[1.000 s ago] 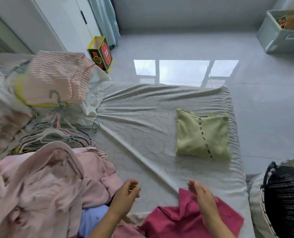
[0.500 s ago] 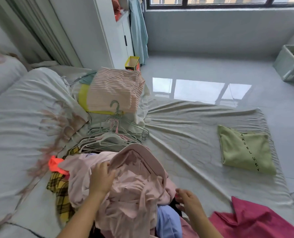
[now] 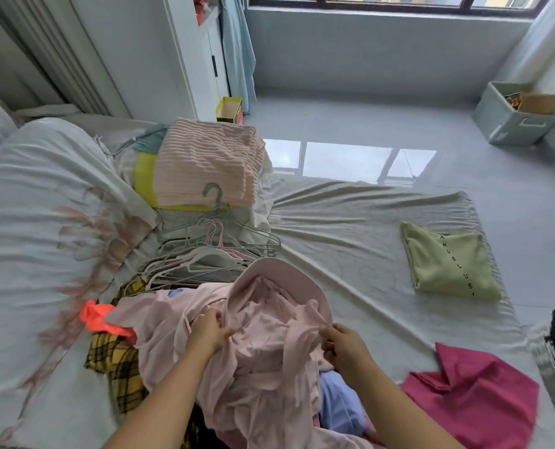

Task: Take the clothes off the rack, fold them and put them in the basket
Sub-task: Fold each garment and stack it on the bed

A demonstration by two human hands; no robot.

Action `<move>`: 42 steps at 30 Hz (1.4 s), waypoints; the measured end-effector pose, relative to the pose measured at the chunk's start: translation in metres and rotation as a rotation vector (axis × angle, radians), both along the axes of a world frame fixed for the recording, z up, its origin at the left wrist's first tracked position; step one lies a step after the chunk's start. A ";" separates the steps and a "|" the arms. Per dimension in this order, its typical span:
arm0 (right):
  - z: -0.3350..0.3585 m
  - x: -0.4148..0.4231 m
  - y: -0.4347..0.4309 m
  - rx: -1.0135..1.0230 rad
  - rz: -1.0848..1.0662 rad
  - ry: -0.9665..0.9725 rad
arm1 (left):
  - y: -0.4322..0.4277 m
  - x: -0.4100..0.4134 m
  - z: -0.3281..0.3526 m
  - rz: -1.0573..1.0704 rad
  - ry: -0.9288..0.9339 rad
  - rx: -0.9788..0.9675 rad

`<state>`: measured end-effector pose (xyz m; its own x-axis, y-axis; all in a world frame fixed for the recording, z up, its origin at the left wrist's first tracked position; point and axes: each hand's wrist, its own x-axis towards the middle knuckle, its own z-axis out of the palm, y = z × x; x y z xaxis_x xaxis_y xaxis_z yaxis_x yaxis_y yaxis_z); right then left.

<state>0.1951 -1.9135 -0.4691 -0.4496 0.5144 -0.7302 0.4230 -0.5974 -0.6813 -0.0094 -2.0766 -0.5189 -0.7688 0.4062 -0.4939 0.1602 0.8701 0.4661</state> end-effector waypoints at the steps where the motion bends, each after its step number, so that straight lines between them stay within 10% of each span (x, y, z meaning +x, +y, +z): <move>1: 0.005 -0.003 0.007 0.011 -0.045 0.040 | 0.003 0.001 0.002 -0.025 -0.028 0.037; 8: 0.034 -0.020 0.033 -0.054 -0.179 0.376 | 0.050 -0.018 0.062 0.277 -0.204 0.845; 14: -0.008 0.002 -0.012 -0.133 0.010 0.005 | -0.021 0.003 0.006 0.206 -0.049 0.263; 23: 0.003 -0.015 -0.051 -0.134 0.183 0.051 | -0.022 0.057 -0.019 -0.116 -0.020 -0.030; 31: 0.007 -0.025 -0.061 -0.172 0.184 0.097 | 0.005 0.075 0.034 0.046 -0.729 0.600; 42: 0.022 -0.013 -0.037 -0.196 0.363 -0.016 | 0.009 0.059 0.055 -0.065 -0.735 0.529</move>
